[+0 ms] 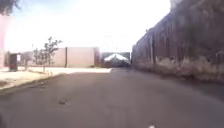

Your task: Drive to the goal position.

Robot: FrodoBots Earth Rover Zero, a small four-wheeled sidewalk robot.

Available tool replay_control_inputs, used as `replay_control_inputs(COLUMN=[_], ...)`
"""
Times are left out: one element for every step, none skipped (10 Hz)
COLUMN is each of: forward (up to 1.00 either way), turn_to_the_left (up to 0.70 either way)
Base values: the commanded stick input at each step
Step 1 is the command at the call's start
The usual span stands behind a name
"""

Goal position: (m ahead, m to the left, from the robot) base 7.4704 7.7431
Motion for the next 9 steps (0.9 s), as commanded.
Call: replay_control_inputs(forward=[1.0, 1.0, 1.0, 1.0, 1.0, 1.0, 1.0, 1.0, 1.0], turn_to_the_left=[0.0, 0.0, 0.0, 0.0, 0.0, 0.0, 0.0, 0.0, 0.0])
